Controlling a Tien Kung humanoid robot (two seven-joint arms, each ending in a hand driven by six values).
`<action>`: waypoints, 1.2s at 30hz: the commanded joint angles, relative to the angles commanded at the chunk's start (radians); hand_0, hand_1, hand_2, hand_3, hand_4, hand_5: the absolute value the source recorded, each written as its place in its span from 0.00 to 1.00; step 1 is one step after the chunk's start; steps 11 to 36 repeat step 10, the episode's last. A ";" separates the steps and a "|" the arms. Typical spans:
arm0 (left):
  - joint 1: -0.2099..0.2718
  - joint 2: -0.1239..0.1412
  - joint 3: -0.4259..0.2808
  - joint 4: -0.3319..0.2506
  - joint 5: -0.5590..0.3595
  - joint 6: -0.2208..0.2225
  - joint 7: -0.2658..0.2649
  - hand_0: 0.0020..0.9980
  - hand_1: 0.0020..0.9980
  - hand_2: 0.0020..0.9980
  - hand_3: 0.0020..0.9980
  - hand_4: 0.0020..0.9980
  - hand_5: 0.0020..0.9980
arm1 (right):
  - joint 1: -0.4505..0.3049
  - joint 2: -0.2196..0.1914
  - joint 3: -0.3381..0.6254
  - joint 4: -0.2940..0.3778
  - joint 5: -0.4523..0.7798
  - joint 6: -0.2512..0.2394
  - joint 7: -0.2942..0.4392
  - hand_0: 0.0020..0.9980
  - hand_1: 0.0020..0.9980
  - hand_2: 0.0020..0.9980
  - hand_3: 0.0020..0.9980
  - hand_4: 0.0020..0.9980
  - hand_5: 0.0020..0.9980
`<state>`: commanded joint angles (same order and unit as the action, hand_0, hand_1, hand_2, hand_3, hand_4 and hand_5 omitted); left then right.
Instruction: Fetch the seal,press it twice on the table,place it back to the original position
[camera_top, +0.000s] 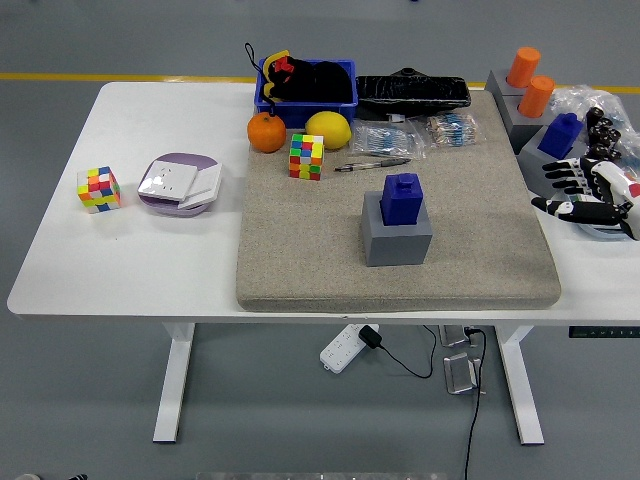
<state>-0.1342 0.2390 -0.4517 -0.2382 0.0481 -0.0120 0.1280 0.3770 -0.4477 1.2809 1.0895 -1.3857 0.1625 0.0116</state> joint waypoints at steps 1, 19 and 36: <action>0.000 0.000 -0.001 0.000 0.000 0.001 0.000 0.82 0.81 0.78 0.82 0.72 0.43 | -0.002 0.001 0.001 0.000 0.000 0.000 0.000 0.83 0.78 0.77 0.77 0.88 0.26; 0.006 -0.004 0.002 0.001 -0.003 0.002 -0.001 0.82 0.81 0.78 0.82 0.72 0.43 | -0.014 0.011 0.022 -0.003 -0.003 0.000 0.001 0.83 0.78 0.78 0.77 0.88 0.26; 0.006 -0.004 0.002 0.001 -0.003 0.002 -0.001 0.82 0.81 0.78 0.82 0.72 0.43 | -0.014 0.011 0.022 -0.003 -0.003 0.000 0.001 0.83 0.78 0.78 0.77 0.88 0.26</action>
